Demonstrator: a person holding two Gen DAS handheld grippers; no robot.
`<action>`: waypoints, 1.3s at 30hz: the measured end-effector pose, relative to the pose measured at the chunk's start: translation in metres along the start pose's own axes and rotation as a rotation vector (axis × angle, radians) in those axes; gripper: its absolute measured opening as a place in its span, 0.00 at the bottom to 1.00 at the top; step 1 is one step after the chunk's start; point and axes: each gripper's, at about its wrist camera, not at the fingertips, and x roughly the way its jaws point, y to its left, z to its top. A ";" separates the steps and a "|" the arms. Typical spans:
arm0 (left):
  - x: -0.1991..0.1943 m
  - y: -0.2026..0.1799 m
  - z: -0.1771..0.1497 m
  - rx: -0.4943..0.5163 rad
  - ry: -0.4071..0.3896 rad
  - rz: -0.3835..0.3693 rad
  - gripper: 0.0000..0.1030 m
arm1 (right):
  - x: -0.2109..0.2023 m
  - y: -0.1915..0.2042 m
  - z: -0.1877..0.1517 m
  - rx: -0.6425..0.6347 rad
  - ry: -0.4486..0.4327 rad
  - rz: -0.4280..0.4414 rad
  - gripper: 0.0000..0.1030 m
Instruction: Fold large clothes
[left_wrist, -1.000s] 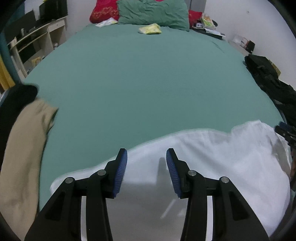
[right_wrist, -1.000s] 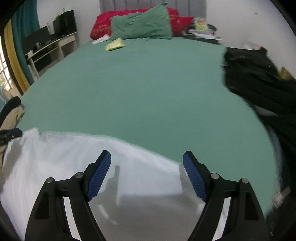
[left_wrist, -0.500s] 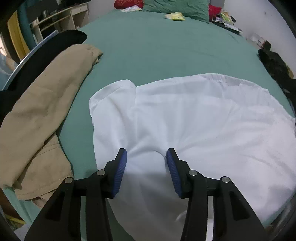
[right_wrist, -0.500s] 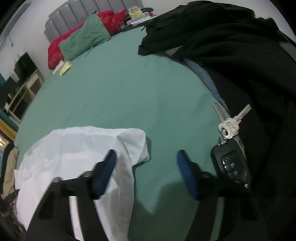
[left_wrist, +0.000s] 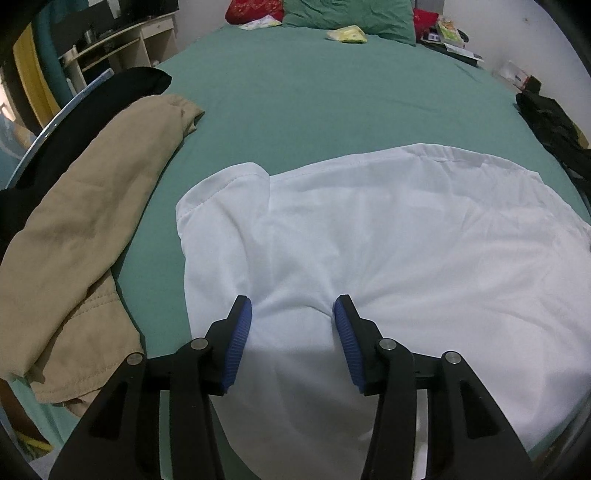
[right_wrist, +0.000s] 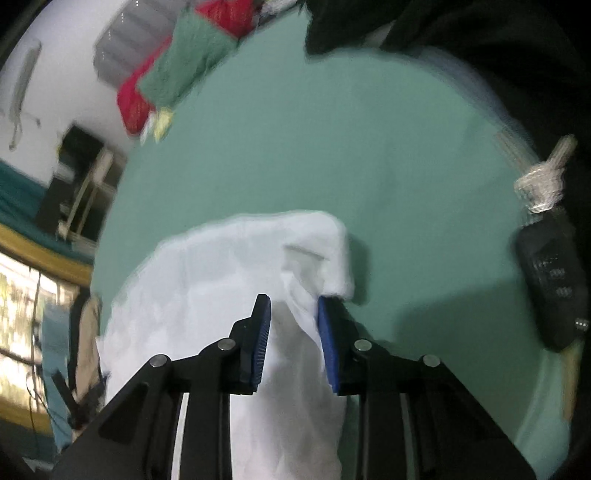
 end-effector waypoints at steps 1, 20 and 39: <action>-0.001 0.002 -0.001 0.007 -0.002 0.000 0.48 | 0.004 0.002 0.007 -0.003 -0.014 0.008 0.26; -0.056 0.032 -0.021 -0.154 -0.033 -0.147 0.48 | -0.066 0.022 -0.059 -0.058 -0.107 -0.045 0.81; -0.082 0.006 -0.085 -0.038 0.053 -0.230 0.08 | -0.081 0.023 -0.139 0.019 -0.148 0.042 0.10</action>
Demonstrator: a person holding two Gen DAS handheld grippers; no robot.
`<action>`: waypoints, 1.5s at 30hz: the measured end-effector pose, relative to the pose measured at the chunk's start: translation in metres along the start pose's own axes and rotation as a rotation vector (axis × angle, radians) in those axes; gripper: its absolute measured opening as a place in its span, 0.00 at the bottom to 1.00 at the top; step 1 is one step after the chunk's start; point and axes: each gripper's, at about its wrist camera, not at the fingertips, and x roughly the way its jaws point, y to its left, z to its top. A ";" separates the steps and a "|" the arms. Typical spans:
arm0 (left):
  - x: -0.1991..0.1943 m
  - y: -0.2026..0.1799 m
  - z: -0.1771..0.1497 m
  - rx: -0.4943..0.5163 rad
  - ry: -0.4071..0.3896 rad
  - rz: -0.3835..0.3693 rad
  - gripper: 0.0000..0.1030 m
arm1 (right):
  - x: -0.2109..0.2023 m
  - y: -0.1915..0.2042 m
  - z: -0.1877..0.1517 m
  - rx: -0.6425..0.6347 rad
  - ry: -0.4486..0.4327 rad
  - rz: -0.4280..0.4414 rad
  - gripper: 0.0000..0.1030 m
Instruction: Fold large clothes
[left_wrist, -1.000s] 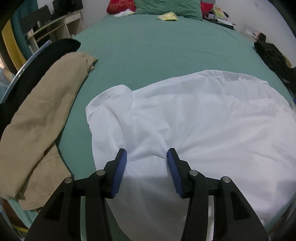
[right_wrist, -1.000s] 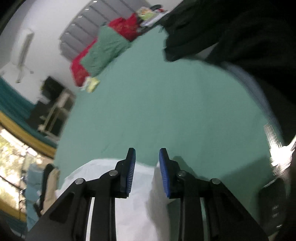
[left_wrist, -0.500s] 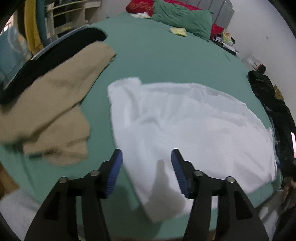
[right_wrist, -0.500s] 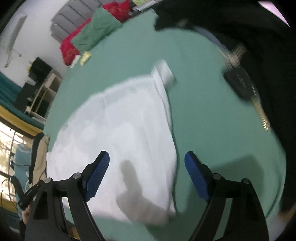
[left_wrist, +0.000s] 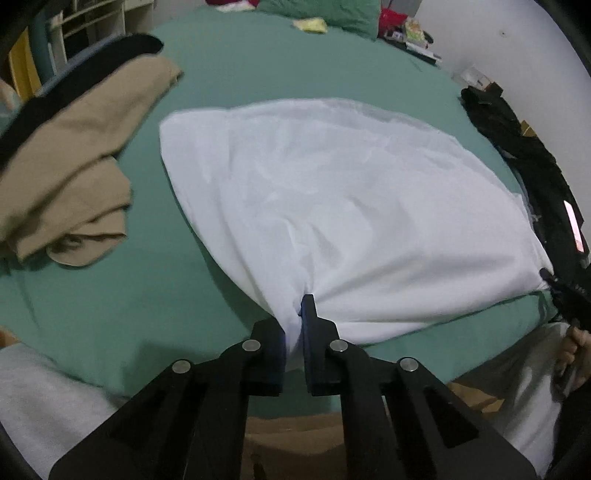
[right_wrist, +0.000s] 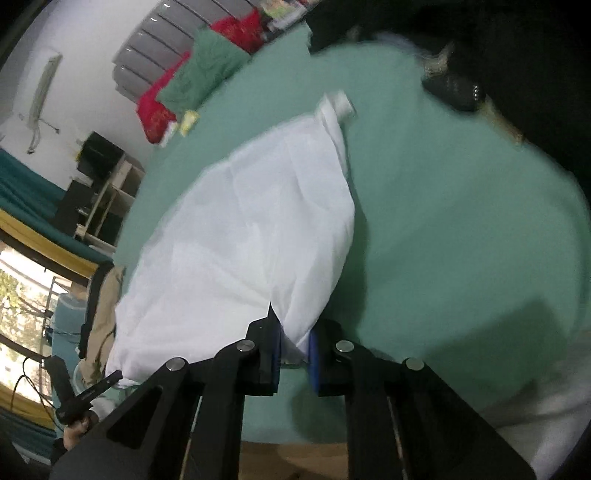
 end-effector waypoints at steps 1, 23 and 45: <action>-0.005 0.000 -0.001 0.005 -0.007 0.000 0.08 | -0.007 0.002 -0.002 -0.016 -0.012 -0.004 0.10; -0.052 0.003 0.002 -0.167 -0.147 0.095 0.22 | -0.014 0.005 -0.004 -0.064 -0.075 -0.056 0.91; 0.029 -0.143 0.052 0.018 -0.125 -0.072 0.40 | 0.043 0.008 0.015 -0.064 0.019 0.121 0.92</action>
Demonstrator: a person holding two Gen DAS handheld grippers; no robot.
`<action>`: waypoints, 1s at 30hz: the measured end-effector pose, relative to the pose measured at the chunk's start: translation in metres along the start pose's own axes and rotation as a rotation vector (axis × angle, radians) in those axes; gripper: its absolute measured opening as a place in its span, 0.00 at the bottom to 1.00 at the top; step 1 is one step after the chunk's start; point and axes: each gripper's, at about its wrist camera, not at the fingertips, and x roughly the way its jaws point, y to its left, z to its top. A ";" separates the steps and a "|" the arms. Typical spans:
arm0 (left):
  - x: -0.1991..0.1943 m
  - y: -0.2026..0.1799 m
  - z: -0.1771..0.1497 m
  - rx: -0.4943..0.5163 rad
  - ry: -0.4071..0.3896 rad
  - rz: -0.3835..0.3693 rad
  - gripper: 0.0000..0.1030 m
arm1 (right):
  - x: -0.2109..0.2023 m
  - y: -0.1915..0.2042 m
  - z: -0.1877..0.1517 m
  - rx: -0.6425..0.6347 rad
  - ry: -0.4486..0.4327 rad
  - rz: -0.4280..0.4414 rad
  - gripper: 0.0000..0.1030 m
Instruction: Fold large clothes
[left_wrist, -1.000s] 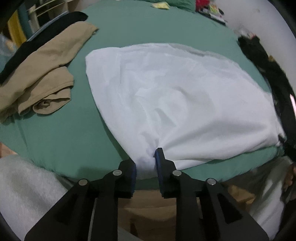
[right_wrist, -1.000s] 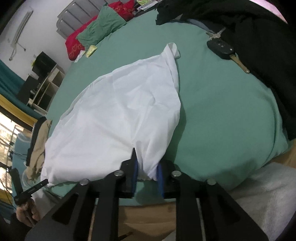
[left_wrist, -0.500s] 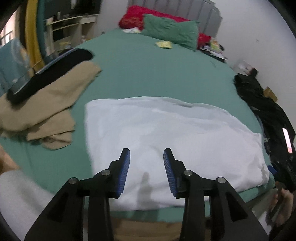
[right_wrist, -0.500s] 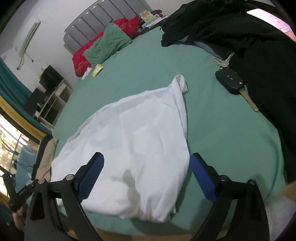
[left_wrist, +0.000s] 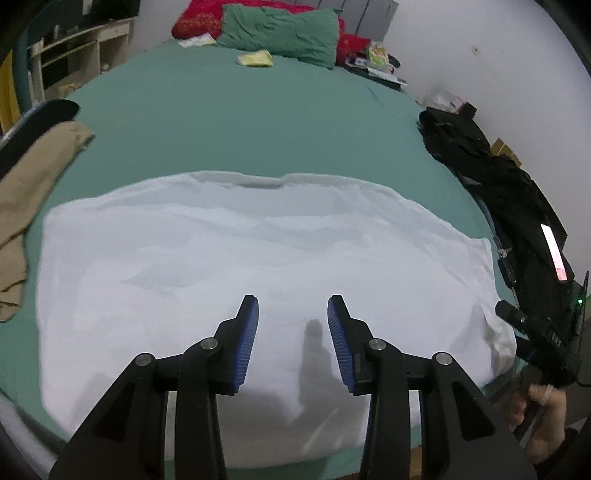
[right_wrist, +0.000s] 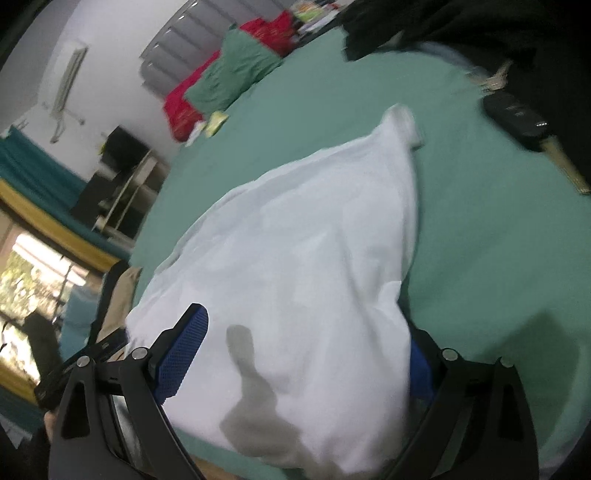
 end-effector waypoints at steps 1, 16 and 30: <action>0.006 -0.002 -0.001 0.009 0.010 0.004 0.40 | 0.003 0.002 -0.001 -0.005 0.006 0.009 0.92; 0.047 -0.016 -0.013 0.107 0.078 0.166 0.40 | 0.036 0.024 -0.014 -0.018 0.067 0.136 0.77; 0.052 -0.023 -0.011 0.124 0.085 0.213 0.40 | 0.051 0.024 -0.016 0.051 0.113 0.206 0.26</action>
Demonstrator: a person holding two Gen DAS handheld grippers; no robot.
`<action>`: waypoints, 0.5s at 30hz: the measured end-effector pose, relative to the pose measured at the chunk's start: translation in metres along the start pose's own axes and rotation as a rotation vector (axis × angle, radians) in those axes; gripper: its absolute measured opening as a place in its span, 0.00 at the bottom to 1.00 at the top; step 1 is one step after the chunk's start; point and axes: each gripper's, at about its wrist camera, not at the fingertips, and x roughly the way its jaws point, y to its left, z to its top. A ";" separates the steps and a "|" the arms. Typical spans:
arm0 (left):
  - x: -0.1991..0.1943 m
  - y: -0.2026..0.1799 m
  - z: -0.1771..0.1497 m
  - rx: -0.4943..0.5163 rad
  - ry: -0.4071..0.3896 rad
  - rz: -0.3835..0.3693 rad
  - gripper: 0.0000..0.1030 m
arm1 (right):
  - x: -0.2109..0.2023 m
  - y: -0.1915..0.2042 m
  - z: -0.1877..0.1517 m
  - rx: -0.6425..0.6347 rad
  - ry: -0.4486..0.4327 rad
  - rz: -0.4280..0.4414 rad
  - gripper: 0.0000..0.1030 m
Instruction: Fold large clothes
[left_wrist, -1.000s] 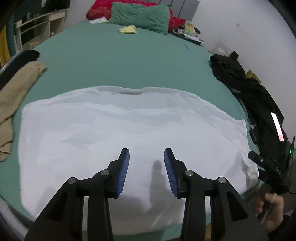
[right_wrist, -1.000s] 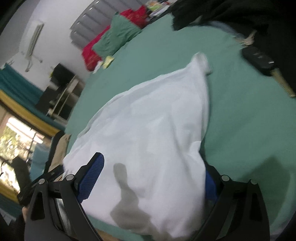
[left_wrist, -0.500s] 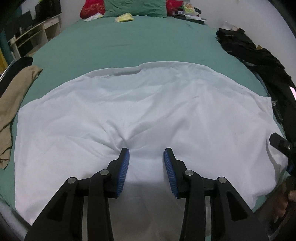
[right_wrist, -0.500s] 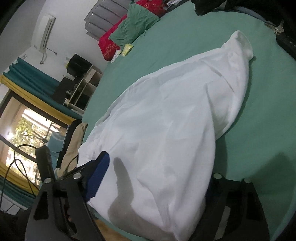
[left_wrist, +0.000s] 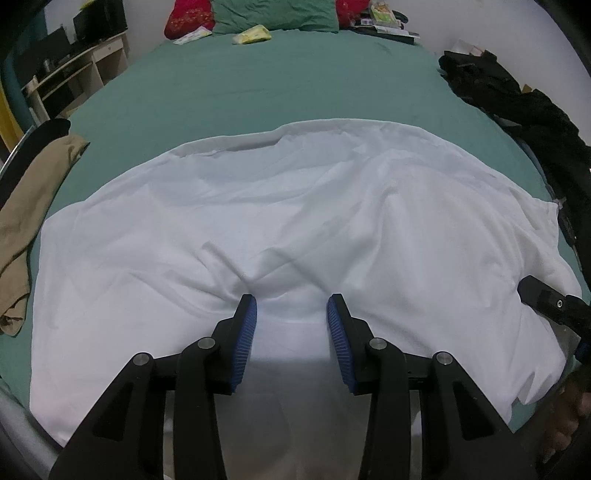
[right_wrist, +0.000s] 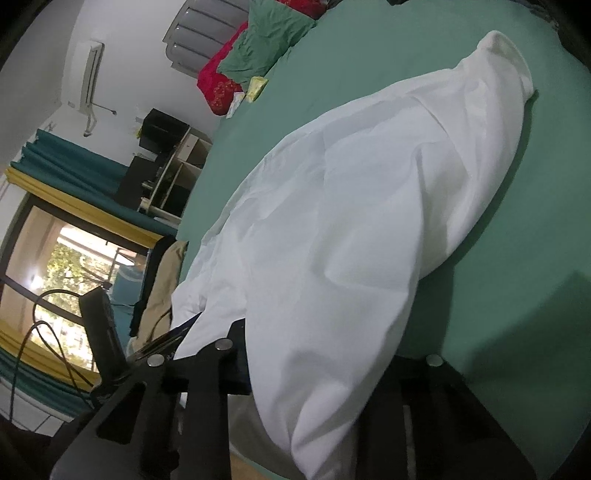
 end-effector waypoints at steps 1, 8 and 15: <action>0.000 0.000 0.000 0.003 0.001 0.000 0.40 | 0.000 0.002 0.000 -0.004 0.000 0.006 0.25; 0.000 0.000 0.002 0.016 0.010 -0.005 0.40 | -0.005 0.023 0.001 -0.060 -0.029 0.063 0.21; 0.000 0.003 0.003 0.035 0.017 -0.027 0.40 | -0.013 0.046 0.006 -0.100 -0.069 0.105 0.19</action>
